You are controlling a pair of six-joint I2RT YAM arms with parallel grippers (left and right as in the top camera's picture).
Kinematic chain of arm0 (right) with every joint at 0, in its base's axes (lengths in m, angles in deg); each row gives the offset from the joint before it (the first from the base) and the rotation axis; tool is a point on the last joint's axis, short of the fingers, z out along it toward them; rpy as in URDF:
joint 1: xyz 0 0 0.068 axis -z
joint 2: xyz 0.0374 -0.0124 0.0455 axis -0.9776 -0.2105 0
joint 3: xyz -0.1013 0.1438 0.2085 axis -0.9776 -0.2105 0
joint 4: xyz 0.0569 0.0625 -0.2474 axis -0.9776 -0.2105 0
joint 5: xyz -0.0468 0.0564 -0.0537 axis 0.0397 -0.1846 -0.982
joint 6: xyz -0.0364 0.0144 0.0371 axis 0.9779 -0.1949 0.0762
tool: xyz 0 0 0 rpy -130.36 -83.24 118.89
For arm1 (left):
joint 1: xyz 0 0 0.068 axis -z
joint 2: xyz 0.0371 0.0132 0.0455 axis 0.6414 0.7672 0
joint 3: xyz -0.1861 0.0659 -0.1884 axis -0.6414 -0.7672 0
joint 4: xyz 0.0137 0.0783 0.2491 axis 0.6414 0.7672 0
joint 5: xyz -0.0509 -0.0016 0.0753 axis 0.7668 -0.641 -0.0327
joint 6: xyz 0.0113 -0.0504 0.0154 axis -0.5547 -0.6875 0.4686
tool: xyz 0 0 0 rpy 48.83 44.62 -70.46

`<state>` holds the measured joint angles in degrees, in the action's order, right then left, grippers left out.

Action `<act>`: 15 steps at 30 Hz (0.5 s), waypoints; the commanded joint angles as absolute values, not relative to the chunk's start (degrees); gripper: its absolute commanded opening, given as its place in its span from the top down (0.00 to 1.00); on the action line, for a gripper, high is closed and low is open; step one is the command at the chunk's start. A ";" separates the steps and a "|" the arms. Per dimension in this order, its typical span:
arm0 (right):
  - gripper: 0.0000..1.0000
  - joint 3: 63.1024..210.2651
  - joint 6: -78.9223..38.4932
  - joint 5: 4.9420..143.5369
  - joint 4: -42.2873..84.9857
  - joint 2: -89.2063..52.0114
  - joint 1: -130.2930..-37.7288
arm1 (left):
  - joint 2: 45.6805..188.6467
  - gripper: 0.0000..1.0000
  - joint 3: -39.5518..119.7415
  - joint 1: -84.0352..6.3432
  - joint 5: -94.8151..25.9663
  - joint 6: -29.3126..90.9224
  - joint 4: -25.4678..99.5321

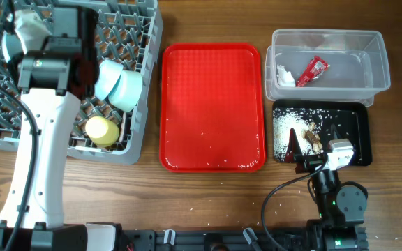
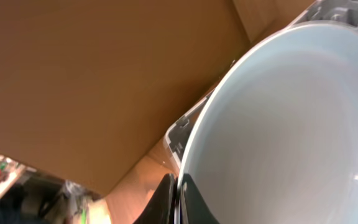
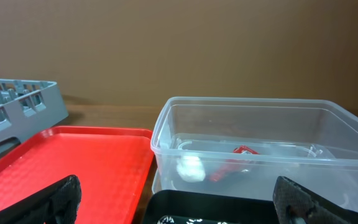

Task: Sort waste into correct bins and load items into the dishwasher rack
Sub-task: 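Stand the white plate upright in the grey dish rack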

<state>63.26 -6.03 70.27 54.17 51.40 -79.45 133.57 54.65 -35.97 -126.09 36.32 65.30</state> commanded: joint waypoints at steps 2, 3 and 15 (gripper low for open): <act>0.00 63.10 -6.36 70.78 54.39 51.90 -79.21 | 133.98 0.96 50.85 -41.44 -114.75 62.77 52.98; 0.00 63.10 -6.34 70.78 54.39 51.90 -79.21 | 134.51 0.96 49.86 -42.62 -113.96 64.87 51.69; 0.00 63.10 -6.36 70.78 54.39 51.90 -79.21 | 142.94 0.96 48.18 -46.18 -104.24 76.23 47.93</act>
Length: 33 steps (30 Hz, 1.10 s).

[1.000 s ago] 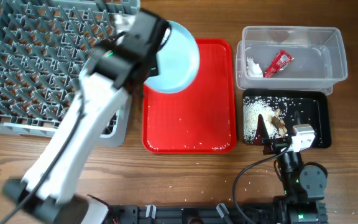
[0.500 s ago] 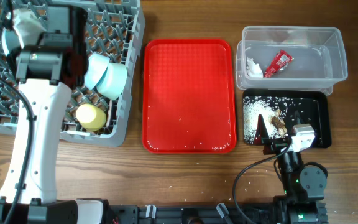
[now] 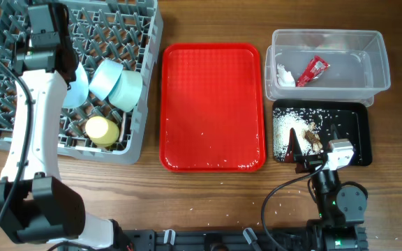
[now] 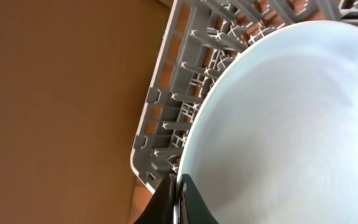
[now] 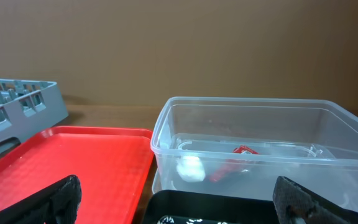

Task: Sort waste into correct bins and load items into the dishwasher rack
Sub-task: 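Stand the white plate upright in the grey dish rack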

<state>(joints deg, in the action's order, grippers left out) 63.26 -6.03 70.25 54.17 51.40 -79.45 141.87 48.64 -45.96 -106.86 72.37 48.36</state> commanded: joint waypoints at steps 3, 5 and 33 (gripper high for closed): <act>0.00 63.10 -6.34 70.78 54.39 51.90 -79.21 | 143.03 0.96 48.18 -46.31 -104.28 78.20 47.10; 0.00 63.10 -6.36 70.75 54.39 51.90 -79.21 | 143.03 0.96 48.18 -46.57 -104.26 82.35 44.10; 0.00 63.10 -6.36 70.78 54.39 51.90 -79.21 | 145.65 0.96 48.18 -50.68 -92.52 96.61 34.79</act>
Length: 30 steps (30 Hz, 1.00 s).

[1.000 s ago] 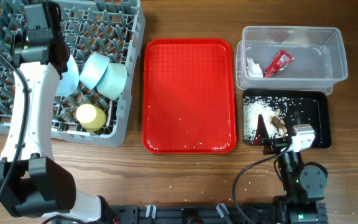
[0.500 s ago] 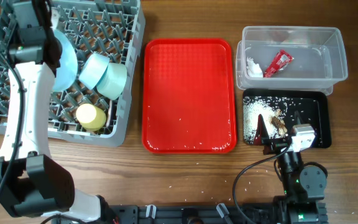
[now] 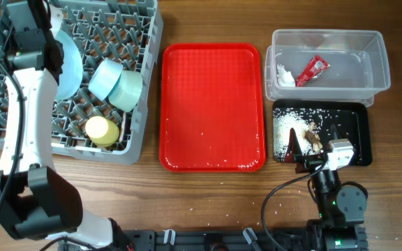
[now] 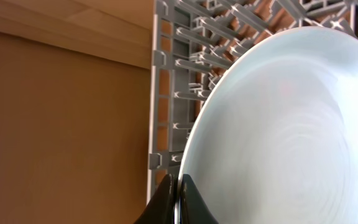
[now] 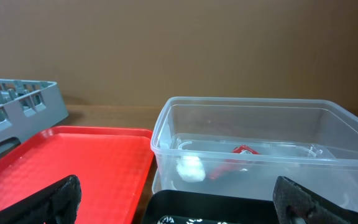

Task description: Sort waste into correct bins and load items into the dishwasher rack

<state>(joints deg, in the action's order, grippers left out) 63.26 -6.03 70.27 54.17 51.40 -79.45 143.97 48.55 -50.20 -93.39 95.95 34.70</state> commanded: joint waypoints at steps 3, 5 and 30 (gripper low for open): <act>0.00 63.10 -6.36 70.75 54.39 51.90 -79.21 | 145.83 0.95 48.18 -50.68 -92.76 96.65 34.44; 0.00 63.10 -6.36 70.75 54.39 51.90 -79.21 | 145.81 0.47 48.18 -50.62 -92.74 96.50 34.49; 0.00 63.10 -6.36 70.78 54.39 51.90 -79.21 | 106.11 0.00 48.84 -17.90 -56.92 41.59 77.89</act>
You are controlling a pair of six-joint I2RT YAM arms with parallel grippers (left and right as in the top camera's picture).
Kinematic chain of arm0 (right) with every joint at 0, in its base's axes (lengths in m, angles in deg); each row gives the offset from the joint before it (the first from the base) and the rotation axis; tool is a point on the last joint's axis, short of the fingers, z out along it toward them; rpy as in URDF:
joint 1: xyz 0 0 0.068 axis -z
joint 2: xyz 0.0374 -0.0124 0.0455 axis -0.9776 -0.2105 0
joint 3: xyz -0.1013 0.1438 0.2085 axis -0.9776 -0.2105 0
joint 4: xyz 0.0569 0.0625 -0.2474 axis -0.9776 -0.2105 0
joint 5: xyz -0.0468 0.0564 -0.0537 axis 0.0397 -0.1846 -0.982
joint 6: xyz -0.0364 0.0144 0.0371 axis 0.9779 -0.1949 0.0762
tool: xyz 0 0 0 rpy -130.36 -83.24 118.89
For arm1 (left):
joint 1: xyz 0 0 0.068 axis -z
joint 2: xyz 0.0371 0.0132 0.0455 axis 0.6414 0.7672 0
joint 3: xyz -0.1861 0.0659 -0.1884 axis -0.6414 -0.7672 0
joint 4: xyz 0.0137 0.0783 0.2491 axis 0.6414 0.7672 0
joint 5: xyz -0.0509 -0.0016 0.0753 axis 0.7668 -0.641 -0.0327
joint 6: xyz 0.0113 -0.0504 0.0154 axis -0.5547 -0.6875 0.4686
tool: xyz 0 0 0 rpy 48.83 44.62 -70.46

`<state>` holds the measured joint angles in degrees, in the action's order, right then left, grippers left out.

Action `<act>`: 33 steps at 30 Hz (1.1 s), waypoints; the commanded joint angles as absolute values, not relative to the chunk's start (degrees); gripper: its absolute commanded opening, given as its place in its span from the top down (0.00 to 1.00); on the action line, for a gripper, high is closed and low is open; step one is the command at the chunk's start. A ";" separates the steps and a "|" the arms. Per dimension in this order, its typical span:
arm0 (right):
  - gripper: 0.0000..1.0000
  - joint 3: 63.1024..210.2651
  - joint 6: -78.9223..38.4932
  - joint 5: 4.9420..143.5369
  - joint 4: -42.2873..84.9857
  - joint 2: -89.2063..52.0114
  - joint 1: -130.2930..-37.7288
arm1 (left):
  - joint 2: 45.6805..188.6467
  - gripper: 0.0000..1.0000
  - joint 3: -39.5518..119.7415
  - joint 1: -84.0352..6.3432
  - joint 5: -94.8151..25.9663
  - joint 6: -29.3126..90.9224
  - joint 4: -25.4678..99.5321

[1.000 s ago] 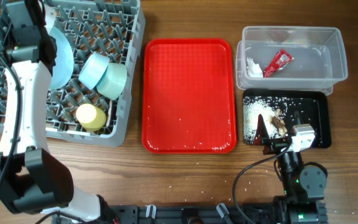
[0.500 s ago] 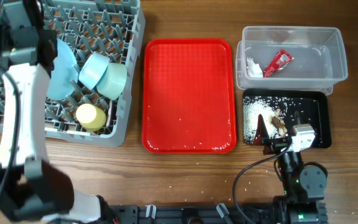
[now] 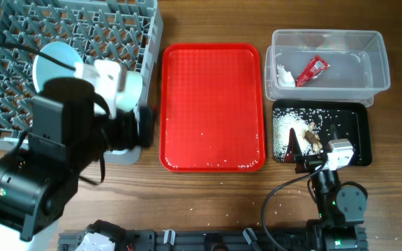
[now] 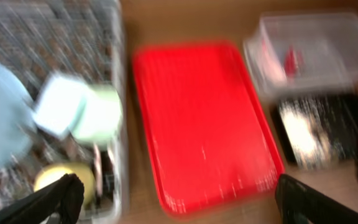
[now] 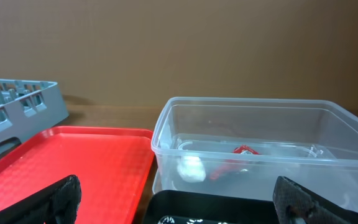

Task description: Sort waste into correct bins and load items into the dishwasher rack

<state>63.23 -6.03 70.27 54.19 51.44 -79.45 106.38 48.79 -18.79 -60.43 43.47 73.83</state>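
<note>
A light blue plate (image 3: pixel 53 58) stands on edge in the grey dishwasher rack (image 3: pixel 9 111), beside two pale cups (image 3: pixel 122 86). The blurred left wrist view also shows the plate, the cups (image 4: pixel 79 107) and a yellow cup (image 4: pixel 64 177). High above the rack's front right corner, my left gripper (image 4: pixel 179 205) is open and empty. My right gripper (image 5: pixel 179 202) rests open and empty at the near edge of the black tray (image 3: pixel 351 132). That tray holds rice and food scraps (image 3: pixel 306 136).
A red tray (image 3: pixel 211 104) lies mid-table with a few rice grains on it. The clear bin (image 3: pixel 326 66) at the back right holds a red wrapper (image 3: pixel 311 70) and a white wad (image 3: pixel 283 72). My left arm (image 3: pixel 54 167) covers the rack's front in the overhead view.
My left gripper was shut on the blue plate over the rack's left side. It has let go, and the plate now stands in the rack. The gripper is open and much higher. The right arm is still.
My left gripper held the blue plate over the rack's far left part, then tilted above the rack's tines, then more upright by the cups. Now the plate stands in the rack alone and the gripper is open high above. The right arm never moved.
</note>
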 commanded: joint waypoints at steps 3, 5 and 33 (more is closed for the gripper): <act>0.00 63.10 -6.36 70.75 54.39 51.90 -79.21 | 101.66 0.00 48.84 -19.38 -57.59 38.03 76.63; 0.00 63.10 -6.34 70.75 54.39 51.90 -79.21 | 95.27 0.00 48.64 -19.93 -59.30 38.05 72.36; 0.00 63.10 -6.36 70.78 54.36 51.90 -79.21 | 45.68 0.00 -39.44 -27.05 -58.84 38.07 6.92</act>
<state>63.19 -6.03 70.27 54.19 51.44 -79.45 46.31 -38.37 -26.79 -57.51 38.18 7.03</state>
